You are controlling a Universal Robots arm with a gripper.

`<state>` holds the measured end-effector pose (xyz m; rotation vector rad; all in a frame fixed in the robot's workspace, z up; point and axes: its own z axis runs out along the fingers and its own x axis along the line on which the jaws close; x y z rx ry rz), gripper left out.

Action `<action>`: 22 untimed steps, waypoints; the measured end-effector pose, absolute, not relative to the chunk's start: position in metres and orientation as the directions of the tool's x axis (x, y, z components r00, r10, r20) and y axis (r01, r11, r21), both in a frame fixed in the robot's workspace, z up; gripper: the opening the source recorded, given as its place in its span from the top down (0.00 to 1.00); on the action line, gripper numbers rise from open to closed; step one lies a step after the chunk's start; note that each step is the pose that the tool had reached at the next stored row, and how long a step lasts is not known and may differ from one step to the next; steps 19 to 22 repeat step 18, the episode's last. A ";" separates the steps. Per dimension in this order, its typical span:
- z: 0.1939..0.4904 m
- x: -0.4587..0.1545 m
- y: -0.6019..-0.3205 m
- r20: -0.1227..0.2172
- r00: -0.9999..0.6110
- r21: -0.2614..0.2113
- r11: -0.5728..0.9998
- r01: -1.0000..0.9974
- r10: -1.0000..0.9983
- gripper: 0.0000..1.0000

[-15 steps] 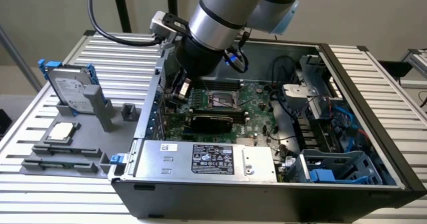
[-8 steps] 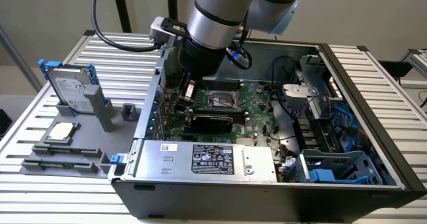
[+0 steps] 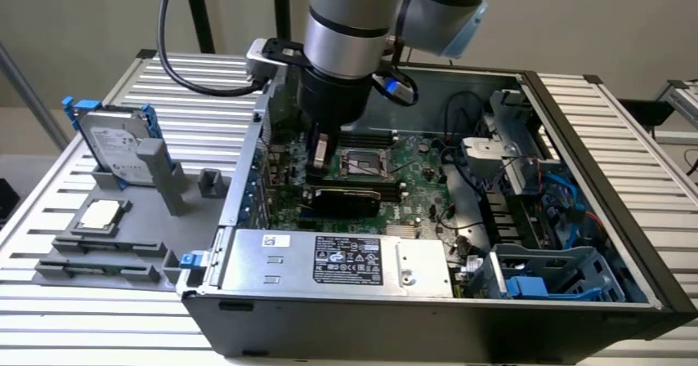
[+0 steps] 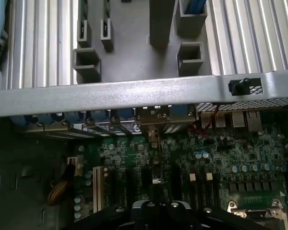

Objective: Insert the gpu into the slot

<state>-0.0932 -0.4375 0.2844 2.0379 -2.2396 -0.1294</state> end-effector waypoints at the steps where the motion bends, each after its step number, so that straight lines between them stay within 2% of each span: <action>1: 0.284 -0.093 -0.437 0.023 -0.093 0.120 0.095 -0.988 -0.995 0.89; 6: 0.284 -0.091 -0.437 0.015 -0.094 0.032 0.095 -0.995 -0.995 0.89; 8: 0.285 -0.091 -0.437 0.012 -0.095 0.011 0.095 -0.995 -0.995 0.89; 22: 0.285 -0.091 -0.438 0.010 -0.095 0.008 0.095 -0.995 -0.995 0.89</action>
